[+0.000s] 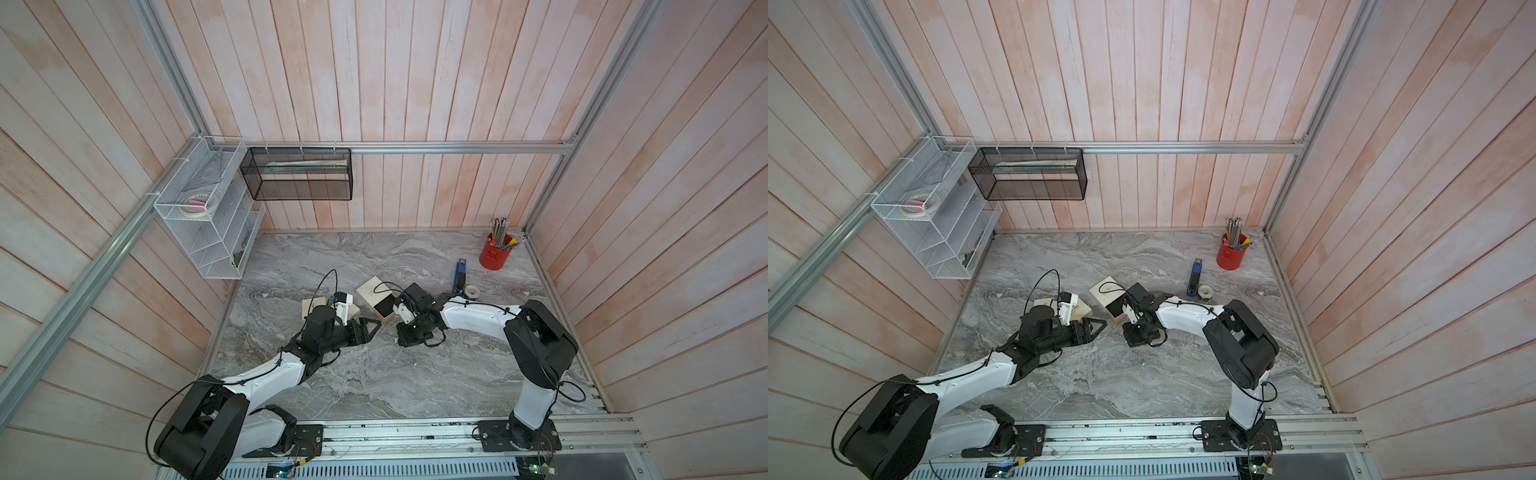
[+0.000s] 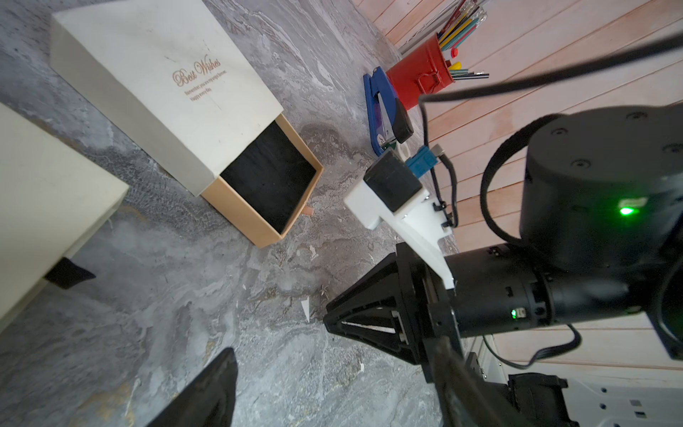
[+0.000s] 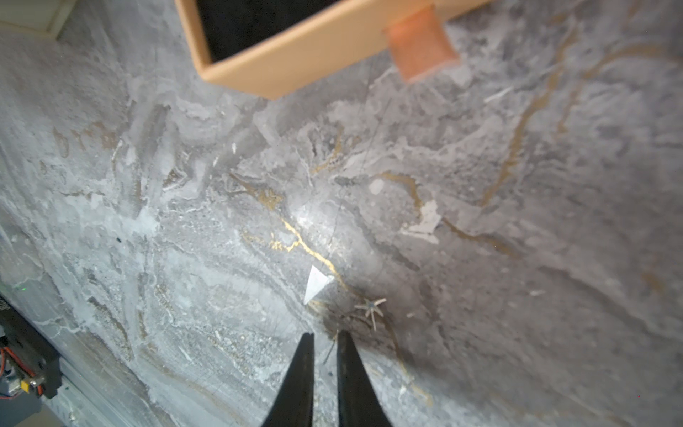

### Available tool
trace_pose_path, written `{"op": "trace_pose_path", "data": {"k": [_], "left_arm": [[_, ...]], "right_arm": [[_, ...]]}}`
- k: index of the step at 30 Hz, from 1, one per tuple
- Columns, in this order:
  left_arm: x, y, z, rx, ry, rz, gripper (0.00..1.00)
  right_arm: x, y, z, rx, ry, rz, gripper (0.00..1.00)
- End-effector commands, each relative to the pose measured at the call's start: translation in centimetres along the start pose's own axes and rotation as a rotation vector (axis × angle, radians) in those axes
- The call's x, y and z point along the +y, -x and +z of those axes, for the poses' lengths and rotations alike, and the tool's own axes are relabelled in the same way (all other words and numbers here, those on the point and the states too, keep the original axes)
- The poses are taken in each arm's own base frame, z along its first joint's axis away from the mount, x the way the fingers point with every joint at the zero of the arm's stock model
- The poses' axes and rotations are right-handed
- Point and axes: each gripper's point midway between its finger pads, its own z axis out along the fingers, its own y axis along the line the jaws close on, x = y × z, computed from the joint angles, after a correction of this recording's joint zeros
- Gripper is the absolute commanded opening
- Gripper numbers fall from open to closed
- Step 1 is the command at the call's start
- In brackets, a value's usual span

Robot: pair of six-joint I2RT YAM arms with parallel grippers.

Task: Place the earrings into the drawer-style jewelry box
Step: Pick up the earring from the center of the board.

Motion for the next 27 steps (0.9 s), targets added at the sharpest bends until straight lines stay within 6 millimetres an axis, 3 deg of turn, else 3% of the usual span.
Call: {"op": "trace_pose_path", "data": {"k": [1, 10, 16, 22, 27], "left_arm": [[-0.1, 0.2, 0.1, -0.006, -0.012, 0.01, 0.84], [0.1, 0.1, 0.1, -0.003, -0.007, 0.01, 0.83], [0.1, 0.4, -0.1, -0.007, -0.001, 0.011, 0.83], [-0.5, 0.7, -0.8, -0.008, 0.008, 0.023, 0.84], [-0.6, -0.2, -1.0, 0.013, 0.051, 0.036, 0.84]], "right_arm": [[0.1, 0.1, 0.0, 0.008, -0.018, 0.001, 0.1], [0.0, 0.1, -0.2, 0.005, -0.021, 0.004, 0.01], [0.5, 0.6, -1.2, -0.031, -0.006, 0.01, 0.0], [3.5, 0.4, -2.4, -0.085, 0.21, 0.034, 0.0], [5.1, -0.5, -2.8, -0.115, 0.381, 0.07, 0.0]]}}
